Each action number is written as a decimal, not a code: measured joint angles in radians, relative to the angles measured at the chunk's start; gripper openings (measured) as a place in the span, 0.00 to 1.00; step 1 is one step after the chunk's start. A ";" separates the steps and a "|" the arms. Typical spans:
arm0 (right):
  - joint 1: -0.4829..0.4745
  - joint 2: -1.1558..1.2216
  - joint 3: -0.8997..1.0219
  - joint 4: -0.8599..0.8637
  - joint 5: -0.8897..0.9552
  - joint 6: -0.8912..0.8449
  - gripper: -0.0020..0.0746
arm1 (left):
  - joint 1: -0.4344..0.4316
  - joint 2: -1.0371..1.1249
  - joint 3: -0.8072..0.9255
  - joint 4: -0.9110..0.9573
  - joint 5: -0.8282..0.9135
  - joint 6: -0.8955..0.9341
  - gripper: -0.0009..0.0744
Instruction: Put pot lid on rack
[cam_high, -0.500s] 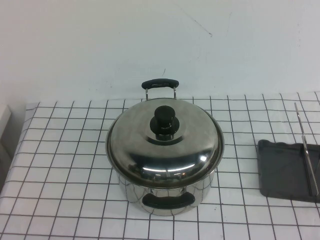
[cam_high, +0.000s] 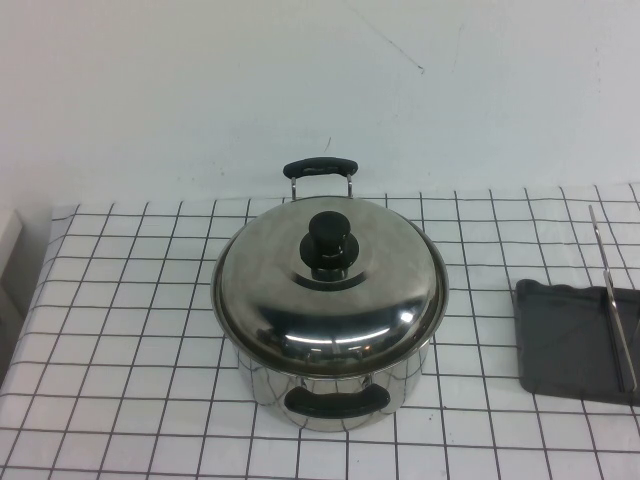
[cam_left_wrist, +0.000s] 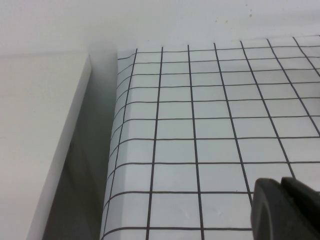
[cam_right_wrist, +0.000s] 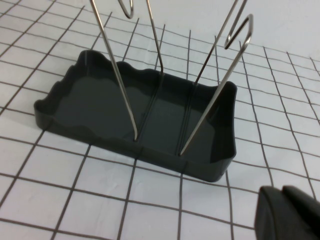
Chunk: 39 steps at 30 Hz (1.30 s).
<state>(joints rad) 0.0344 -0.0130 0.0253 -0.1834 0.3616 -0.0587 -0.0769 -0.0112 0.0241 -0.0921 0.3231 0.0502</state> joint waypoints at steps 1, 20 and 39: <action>0.000 0.000 0.000 0.000 0.000 0.000 0.02 | 0.000 0.000 0.000 0.000 0.000 0.000 0.01; 0.000 0.000 0.000 0.000 0.000 0.000 0.02 | 0.000 0.000 0.000 -0.088 -0.005 -0.008 0.01; 0.000 0.000 0.000 0.000 0.000 0.000 0.02 | 0.000 0.000 -0.013 -0.796 -0.101 0.001 0.01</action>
<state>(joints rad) 0.0344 -0.0130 0.0253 -0.1834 0.3616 -0.0587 -0.0769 -0.0112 0.0114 -0.8878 0.2217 0.0513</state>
